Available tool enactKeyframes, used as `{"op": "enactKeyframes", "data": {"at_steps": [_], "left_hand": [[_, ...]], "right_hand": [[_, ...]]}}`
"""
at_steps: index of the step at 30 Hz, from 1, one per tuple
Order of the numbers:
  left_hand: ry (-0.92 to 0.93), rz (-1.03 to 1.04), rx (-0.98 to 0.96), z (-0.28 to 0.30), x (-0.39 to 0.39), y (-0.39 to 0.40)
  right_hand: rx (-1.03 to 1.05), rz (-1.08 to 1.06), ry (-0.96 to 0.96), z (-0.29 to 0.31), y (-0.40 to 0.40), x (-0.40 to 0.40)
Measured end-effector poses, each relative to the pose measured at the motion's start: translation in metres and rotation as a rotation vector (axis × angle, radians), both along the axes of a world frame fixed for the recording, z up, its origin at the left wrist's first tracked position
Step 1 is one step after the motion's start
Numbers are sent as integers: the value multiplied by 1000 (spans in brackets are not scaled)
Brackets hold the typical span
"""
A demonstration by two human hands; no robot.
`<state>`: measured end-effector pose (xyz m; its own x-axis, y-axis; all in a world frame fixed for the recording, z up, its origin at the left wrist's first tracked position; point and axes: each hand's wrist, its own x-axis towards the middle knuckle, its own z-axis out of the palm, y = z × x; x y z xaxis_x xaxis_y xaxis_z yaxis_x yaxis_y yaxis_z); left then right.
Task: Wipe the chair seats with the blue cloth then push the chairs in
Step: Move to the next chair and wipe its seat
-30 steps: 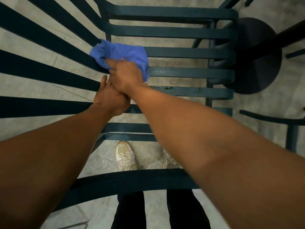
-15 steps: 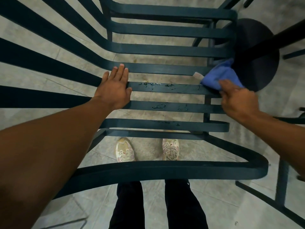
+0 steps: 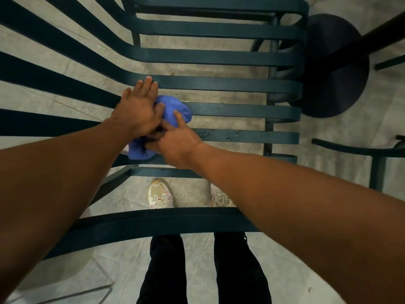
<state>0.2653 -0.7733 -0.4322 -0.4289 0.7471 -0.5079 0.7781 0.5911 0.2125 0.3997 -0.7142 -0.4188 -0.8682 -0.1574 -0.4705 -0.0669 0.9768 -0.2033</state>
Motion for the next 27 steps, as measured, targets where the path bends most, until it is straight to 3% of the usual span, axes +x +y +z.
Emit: {"op": "enactKeyframes", "data": {"at_steps": [9, 16, 22, 25, 27], "left_hand": [[81, -43, -94, -5, 14, -3], [106, -23, -92, -15, 18, -3], [55, 30, -143, -8, 24, 5], [15, 35, -182, -3, 25, 10], [10, 25, -199, 0, 23, 11]], "right_hand": [[83, 0, -16, 18, 131, 149], [56, -371, -28, 40, 179, 222], [49, -786, -291, 60, 140, 182], [-75, -710, -396, 62, 103, 125], [-207, -684, -571, 58, 74, 73]]}}
